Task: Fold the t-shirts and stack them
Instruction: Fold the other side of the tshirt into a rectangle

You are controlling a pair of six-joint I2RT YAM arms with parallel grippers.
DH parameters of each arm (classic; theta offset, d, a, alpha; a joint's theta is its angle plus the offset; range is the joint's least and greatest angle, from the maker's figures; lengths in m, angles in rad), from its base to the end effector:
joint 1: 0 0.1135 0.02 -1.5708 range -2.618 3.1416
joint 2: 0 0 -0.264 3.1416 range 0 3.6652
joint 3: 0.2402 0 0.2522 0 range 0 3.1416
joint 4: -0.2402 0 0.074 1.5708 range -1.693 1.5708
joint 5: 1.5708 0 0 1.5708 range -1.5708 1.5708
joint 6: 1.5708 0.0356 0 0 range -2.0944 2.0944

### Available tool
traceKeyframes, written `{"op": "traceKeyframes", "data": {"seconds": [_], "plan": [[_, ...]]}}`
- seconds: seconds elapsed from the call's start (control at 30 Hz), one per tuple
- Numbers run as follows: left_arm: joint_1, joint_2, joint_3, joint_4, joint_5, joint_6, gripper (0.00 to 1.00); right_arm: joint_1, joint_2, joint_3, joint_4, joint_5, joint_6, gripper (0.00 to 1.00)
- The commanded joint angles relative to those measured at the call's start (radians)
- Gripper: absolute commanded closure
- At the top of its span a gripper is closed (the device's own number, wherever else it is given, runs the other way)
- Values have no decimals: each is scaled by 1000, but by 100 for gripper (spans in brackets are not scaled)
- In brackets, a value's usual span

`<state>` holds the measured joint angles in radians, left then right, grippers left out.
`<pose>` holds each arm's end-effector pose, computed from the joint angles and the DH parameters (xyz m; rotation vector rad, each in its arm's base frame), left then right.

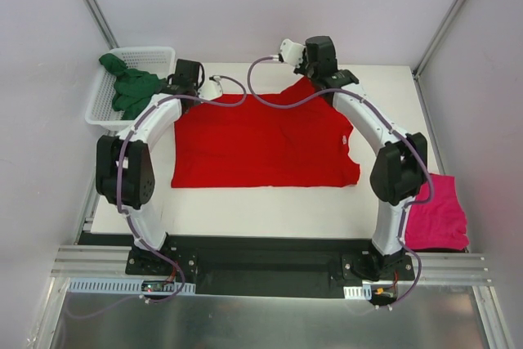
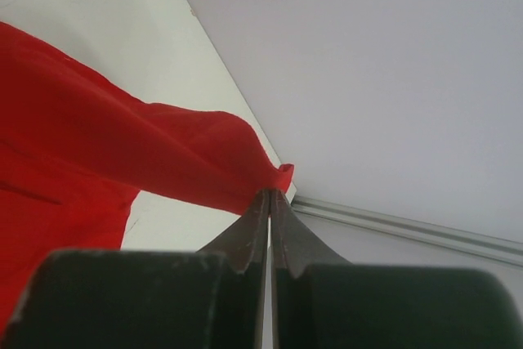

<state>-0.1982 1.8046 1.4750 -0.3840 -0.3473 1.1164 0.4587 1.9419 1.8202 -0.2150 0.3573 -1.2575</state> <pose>0.4079 -0.0696 0.2775 1.3038 2.0017 0.8566 0.4247 0.1958 0.3539 -1.3244 1.4779 -0.8705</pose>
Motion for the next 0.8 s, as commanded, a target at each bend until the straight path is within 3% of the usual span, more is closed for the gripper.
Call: {"op": "traceKeyframes", "data": {"seconds": [0.0,0.77], "plan": [[-15,-90,-41,2,-25,3,100,24,-93,-2,-7,17,33,99],[-30,-145,-159,2,-65,-41,100,55,-202,21,-193,23,78,99]]}}
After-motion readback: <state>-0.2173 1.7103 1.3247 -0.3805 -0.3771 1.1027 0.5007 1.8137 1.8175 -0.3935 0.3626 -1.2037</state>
